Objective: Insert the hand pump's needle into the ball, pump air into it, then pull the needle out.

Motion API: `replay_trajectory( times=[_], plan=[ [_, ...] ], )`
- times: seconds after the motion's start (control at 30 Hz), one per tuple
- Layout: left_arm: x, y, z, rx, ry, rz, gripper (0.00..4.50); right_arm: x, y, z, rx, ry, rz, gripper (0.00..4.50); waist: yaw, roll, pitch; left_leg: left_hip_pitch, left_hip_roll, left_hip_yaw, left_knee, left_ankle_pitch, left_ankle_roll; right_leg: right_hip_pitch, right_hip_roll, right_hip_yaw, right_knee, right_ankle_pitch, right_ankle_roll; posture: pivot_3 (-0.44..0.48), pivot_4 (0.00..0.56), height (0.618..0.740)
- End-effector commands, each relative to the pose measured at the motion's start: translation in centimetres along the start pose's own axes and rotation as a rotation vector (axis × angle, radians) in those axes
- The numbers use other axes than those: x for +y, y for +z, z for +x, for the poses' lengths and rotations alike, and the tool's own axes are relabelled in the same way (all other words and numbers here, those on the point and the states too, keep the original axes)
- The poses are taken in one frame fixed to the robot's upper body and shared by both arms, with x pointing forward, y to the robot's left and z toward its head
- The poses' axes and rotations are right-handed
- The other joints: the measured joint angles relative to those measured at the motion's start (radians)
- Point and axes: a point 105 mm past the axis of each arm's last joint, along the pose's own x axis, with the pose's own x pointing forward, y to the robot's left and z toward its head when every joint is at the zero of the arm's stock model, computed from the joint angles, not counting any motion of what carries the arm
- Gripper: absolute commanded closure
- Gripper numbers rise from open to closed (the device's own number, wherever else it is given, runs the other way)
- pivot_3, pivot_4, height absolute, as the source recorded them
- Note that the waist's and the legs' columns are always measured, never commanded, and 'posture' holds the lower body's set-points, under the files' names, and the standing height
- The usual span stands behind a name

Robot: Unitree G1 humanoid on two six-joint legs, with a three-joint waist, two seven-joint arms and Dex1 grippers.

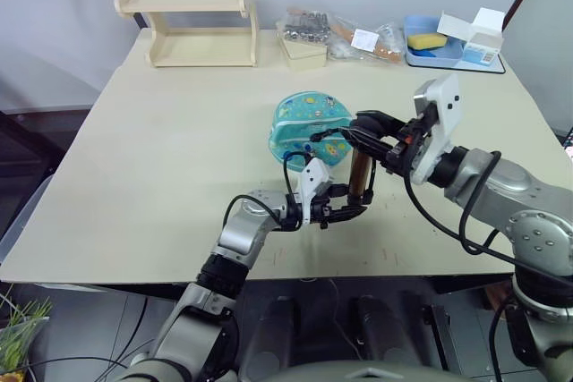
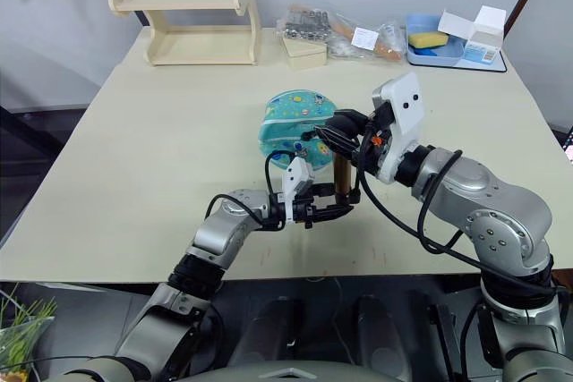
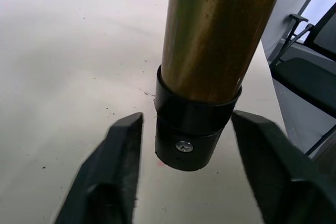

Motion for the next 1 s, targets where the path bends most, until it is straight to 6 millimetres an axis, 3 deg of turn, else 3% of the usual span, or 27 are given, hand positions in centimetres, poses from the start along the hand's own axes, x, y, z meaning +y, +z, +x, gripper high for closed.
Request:
replay_trajectory(
  times=[0.03, 0.37, 0.43, 0.5, 0.53, 0.83, 1.0],
  plan=[
    [-0.2, 1.0, 0.3, -0.030, -0.014, 0.041, 1.69, 0.1, 1.7, -0.4, -0.066, 0.001, -0.025, 2.76, 0.000, 0.000, 0.000, 0.000, 0.000, 0.000, 0.000, 0.000, 0.000, 0.000, 0.000, 0.000, 0.000, 0.000, 0.000, 0.000, 0.150, 0.740],
    [-0.2, 0.9, 0.5, -0.028, -0.016, 0.045, 1.69, 0.2, 1.7, -0.4, -0.066, 0.004, -0.024, 2.76, 0.000, 0.000, 0.000, 0.000, 0.000, 0.000, 0.000, 0.000, 0.000, 0.000, 0.000, 0.000, 0.000, 0.000, 0.000, 0.000, 0.150, 0.740],
    [-0.3, 0.7, 0.5, -0.023, -0.018, 0.047, 2.26, 0.2, 1.8, -0.4, -0.066, 0.005, -0.025, 2.76, 0.000, 0.000, 0.000, 0.000, 0.000, 0.000, 0.000, 0.000, 0.000, 0.000, 0.000, 0.000, 0.000, 0.000, 0.000, 0.000, 0.150, 0.740],
    [-0.4, 0.5, 0.6, -0.018, -0.020, 0.050, 3.22, 0.2, 1.8, -0.4, -0.067, 0.005, -0.025, 2.76, 0.000, 0.000, 0.000, 0.000, 0.000, 0.000, 0.000, 0.000, 0.000, 0.000, 0.000, 0.000, 0.000, 0.000, 0.000, 0.000, 0.150, 0.740],
    [-0.4, 0.4, 0.6, -0.016, -0.021, 0.051, 3.41, 0.2, 1.8, -0.4, -0.068, 0.005, -0.025, 2.76, 0.001, 0.000, 0.000, 0.000, 0.000, 0.000, 0.000, 0.000, 0.000, 0.000, 0.000, 0.000, 0.000, 0.000, 0.000, 0.000, 0.150, 0.740],
    [0.1, 0.2, 1.3, -0.008, 0.010, 0.064, 3.45, 0.1, 1.7, -0.5, -0.060, -0.002, -0.031, 2.76, 0.001, 0.000, 0.000, 0.000, 0.000, 0.000, 0.000, 0.000, 0.000, 0.000, 0.000, 0.000, 0.000, 0.000, 0.000, 0.000, 0.150, 0.740],
    [1.1, -0.7, 2.5, 0.019, 0.068, 0.091, 3.45, -0.7, -0.5, -1.0, 0.013, -0.031, -0.075, 2.76, 0.005, 0.000, 0.000, 0.000, -0.001, 0.000, 0.000, 0.000, 0.000, 0.000, 0.000, 0.000, -0.001, 0.000, 0.000, 0.000, 0.150, 0.740]
  ],
)
